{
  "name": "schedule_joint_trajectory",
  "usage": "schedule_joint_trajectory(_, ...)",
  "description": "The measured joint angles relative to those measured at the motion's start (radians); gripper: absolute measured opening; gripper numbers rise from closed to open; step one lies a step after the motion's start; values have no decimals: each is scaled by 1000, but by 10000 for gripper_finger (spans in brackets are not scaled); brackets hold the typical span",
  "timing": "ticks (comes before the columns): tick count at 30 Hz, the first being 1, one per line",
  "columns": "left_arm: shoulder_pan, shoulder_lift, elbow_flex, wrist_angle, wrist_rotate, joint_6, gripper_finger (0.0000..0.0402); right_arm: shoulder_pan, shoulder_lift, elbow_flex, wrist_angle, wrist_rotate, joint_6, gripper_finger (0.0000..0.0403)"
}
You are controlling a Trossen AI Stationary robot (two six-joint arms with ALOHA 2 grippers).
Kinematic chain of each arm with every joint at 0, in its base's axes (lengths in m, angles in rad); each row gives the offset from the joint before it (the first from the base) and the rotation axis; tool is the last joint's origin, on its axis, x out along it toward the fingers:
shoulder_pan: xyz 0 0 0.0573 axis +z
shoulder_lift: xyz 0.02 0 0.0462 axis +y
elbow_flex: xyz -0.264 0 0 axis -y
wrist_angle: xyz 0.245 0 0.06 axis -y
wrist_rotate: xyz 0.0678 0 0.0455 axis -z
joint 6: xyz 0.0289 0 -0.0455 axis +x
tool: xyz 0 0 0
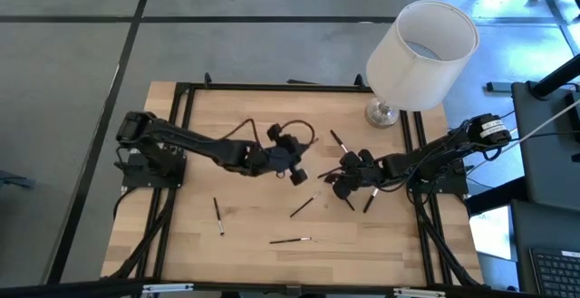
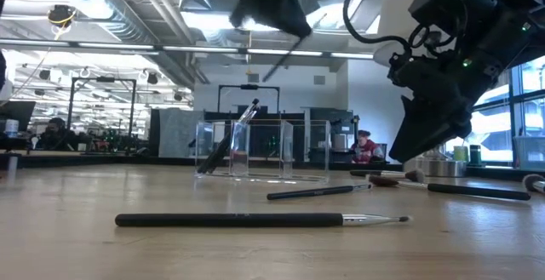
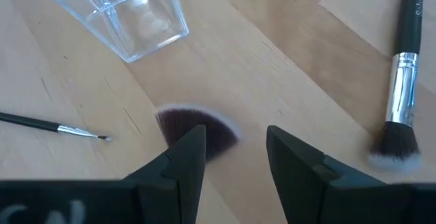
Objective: Put items in baskets/containers
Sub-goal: Put the foundation brush into the transparent organizer
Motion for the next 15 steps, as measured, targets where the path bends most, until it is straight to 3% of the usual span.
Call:
schedule_joint_trajectory(5, 10, 25, -79, 144, -34, -28, 22, 7, 0, 0, -2, -15, -21, 156)
schedule_joint_trajectory(10, 16, 28, -141, 135, -70, -100, 28, 8, 0, 0, -8, -17, -27, 156)
schedule_joint_trajectory(15, 18, 27, -183, 132, -31, -136, 40, 8, 0, 0, -8, -16, -27, 156)
